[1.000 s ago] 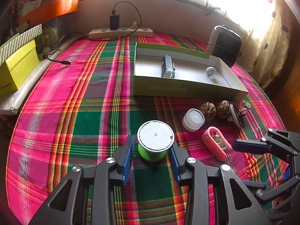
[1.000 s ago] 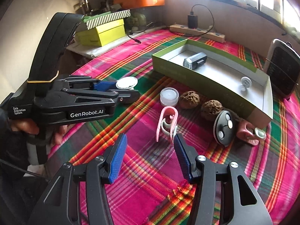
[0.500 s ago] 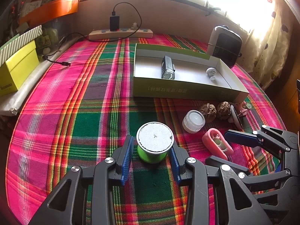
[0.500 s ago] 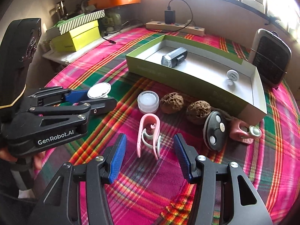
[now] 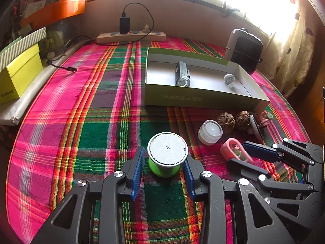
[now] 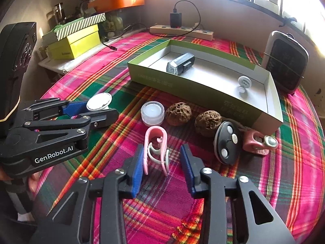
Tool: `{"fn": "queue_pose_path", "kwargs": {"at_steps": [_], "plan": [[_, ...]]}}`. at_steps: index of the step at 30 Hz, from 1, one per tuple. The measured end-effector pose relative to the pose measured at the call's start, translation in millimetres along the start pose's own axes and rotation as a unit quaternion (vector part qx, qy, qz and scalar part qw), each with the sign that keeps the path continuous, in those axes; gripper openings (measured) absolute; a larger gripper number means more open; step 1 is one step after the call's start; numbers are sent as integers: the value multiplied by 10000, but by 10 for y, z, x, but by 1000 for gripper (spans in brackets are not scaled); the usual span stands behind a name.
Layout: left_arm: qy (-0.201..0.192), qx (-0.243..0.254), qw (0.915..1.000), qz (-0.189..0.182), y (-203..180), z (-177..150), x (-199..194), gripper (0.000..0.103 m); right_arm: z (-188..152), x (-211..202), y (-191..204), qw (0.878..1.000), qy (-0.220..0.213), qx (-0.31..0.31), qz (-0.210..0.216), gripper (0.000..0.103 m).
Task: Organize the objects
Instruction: 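Hold the spool in the left gripper while the right gripper grasps the pink clip, then carry the spool and the pink clip into the white box with both grippers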
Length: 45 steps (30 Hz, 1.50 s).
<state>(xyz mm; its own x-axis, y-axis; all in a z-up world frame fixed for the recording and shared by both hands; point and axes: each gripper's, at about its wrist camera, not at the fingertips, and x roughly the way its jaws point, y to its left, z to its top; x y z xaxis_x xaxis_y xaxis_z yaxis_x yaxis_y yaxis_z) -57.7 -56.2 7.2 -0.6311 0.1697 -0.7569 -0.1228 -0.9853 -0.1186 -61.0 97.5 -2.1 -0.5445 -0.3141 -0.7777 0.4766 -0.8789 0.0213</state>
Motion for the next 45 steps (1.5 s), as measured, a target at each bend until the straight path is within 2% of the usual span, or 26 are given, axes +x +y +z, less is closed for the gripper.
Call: {"fn": "queue_pose_path", "kwargs": {"at_steps": [2,23,27,34,45], "plan": [[-5,-34,10000,6,18,13,-3,30,0,-4,-2,10000,-8,10,-8,24],[-11,-28,10000,11,20,17,-8,30,7,-7,-16,10000,-13,22,20,24],[-19,-28,10000,-3,9,36,-15,25,18,-24,-22,9999,-19,67,94,24],[-7,-14,10000,-43,-10,39,-25,25,49,-91,-30,9998,-123,120,89,24],[-245,39,9996,-126,-52,201,-152,25,110,-207,-64,9993,-291,226,119,24]]}}
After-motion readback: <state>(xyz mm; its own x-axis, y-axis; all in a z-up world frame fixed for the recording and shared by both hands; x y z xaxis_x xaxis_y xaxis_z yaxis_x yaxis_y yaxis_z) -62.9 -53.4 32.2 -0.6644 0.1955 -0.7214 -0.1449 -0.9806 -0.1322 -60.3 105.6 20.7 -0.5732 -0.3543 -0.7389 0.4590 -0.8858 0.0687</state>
